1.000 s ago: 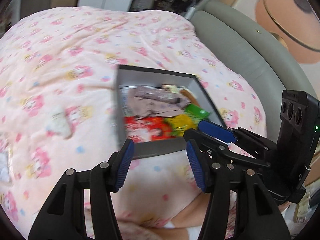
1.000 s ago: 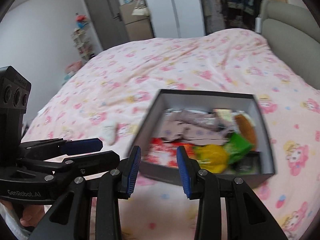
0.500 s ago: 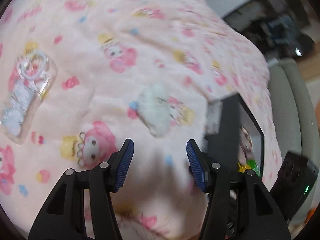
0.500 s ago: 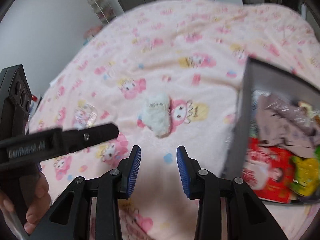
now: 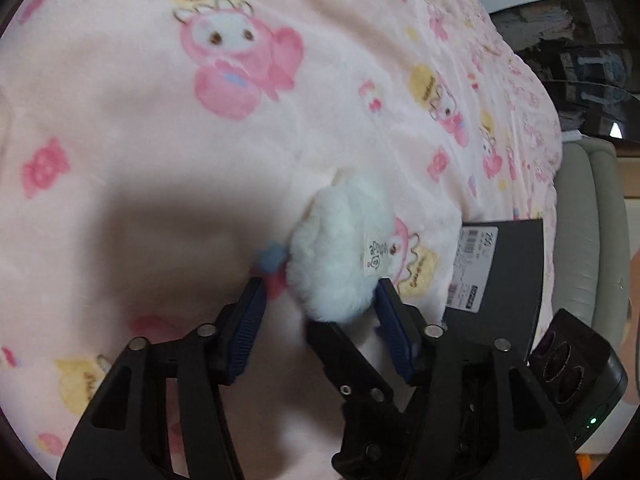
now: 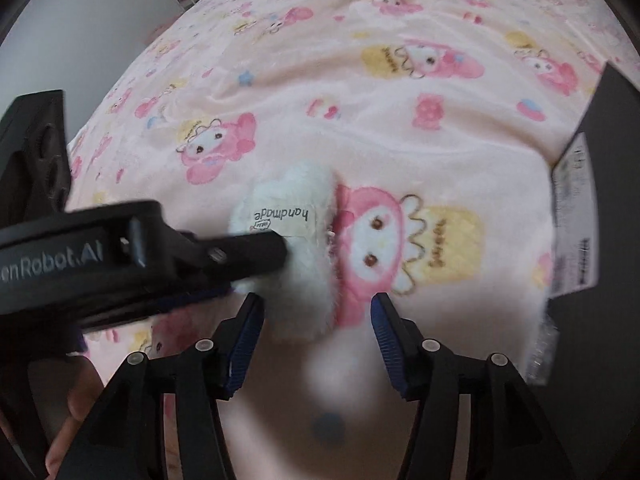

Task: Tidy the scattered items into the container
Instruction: 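Close both grippers on the white plush and lift it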

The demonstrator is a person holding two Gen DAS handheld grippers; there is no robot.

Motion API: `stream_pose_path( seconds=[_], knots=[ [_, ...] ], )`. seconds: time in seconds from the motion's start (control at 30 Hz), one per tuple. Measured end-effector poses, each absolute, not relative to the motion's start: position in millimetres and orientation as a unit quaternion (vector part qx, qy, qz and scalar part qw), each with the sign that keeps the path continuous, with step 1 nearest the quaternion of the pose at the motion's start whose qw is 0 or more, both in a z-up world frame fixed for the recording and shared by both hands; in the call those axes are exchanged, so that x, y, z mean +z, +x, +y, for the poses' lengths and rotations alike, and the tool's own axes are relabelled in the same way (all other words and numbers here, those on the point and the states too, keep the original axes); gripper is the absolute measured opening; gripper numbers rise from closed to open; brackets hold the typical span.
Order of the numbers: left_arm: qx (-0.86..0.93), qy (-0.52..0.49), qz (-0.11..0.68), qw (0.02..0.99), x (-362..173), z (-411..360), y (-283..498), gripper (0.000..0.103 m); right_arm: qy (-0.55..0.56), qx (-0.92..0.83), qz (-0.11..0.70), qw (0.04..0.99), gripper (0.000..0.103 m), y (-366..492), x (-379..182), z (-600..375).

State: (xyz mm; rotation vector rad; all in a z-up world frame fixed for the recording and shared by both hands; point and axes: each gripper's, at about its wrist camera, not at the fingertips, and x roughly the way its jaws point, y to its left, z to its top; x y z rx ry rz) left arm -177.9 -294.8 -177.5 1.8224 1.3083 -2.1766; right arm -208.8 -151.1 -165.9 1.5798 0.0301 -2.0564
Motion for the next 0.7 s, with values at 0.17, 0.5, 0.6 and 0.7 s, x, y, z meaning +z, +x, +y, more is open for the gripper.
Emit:
stream_pose_path(
  seconds=[0.17,0.5,0.6,0.7],
  knots=[
    [-0.734,0.563,0.38,-0.015,-152,-277,-169,0.029,0.562,-0.771,0.015,0.298,0.022,-191,-153,-152],
    [-0.775,0.539,0.326,-0.051,-97,-222,-114,0.029,0.527,-0.795,0.008,0.302,0.02,-133,-92,-108],
    [-0.775,0.55,0.303,-0.07,-87,-193,-91,0.029,0.525,-0.793,-0.006,0.309,0.02,-103,-83,-83],
    [-0.776,0.559,0.277,-0.093,-78,-160,-75,0.029,0.518,-0.799,-0.017,0.306,0.02,-74,-78,-56]
  ],
)
